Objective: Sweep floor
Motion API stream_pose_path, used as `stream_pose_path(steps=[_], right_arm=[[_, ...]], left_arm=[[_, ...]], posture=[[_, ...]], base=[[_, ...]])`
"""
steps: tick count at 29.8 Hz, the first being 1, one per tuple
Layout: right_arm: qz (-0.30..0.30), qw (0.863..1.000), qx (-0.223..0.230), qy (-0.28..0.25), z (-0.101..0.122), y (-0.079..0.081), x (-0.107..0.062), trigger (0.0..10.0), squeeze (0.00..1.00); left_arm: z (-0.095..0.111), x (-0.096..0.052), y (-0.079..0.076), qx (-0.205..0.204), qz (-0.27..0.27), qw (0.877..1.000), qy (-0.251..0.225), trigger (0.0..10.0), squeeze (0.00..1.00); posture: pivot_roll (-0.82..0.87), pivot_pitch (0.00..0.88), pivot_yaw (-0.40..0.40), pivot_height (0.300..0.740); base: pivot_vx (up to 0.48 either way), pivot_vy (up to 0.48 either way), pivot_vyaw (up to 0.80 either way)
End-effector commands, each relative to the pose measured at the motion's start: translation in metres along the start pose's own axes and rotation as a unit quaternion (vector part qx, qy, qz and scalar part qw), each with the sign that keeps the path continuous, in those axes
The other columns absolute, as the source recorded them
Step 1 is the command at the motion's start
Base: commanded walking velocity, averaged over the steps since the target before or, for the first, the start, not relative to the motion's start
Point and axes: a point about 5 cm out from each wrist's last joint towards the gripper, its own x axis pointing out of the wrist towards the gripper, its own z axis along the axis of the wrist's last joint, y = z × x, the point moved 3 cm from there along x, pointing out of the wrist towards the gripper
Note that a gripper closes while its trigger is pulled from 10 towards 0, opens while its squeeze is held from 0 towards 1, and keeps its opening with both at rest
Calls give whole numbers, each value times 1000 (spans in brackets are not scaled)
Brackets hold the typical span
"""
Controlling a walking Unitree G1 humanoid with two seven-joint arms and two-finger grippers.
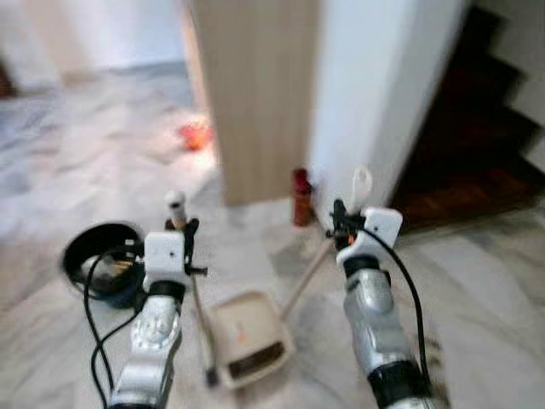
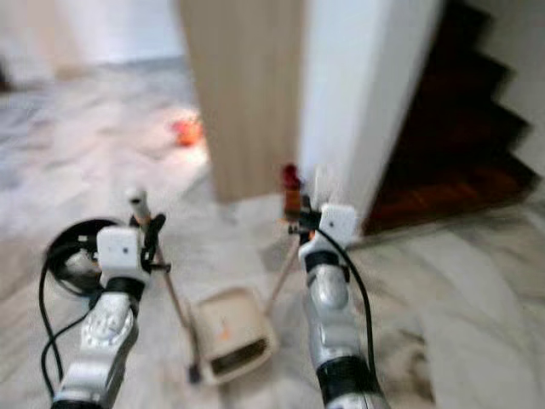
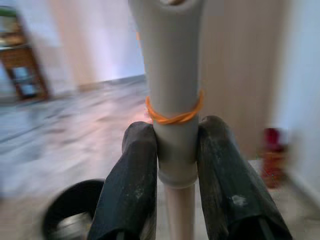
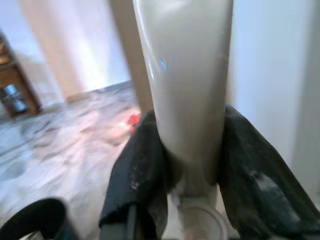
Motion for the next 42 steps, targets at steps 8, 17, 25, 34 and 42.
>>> stream_pose_path(steps=[8, 17, 25, 34, 42], right_arm=[[-1, 999, 27, -27, 14, 2, 5, 10000, 0], [2, 999, 31, -19, 10, 5, 4, 10000, 0], [-1, 999, 41, -17, 10, 4, 6, 10000, 0], [-9, 999, 46, -5, 6, 1, 6, 10000, 0], [-5, 999, 32, -8, 8, 2, 7, 10000, 0]], left_arm=[[10, 2, -8, 0, -9, 1000, -20, 10000, 0], [8, 1, -8, 0, -9, 1000, -17, 10000, 0], [10, 4, -8, 1, -8, 1000, -20, 10000, 0], [9, 2, -6, 2, -4, 1000, -17, 10000, 0], [9, 3, -4, 3, -2, 1000, -19, 10000, 0]], posture=[[129, 0, 18, 740], [131, 0, 18, 740], [135, 0, 14, 740], [140, 0, 10, 740], [143, 0, 10, 740]], base=[[0, 313, 800], [0, 277, 473], [0, 0, 0], [0, 433, -69], [0, 455, -448]])
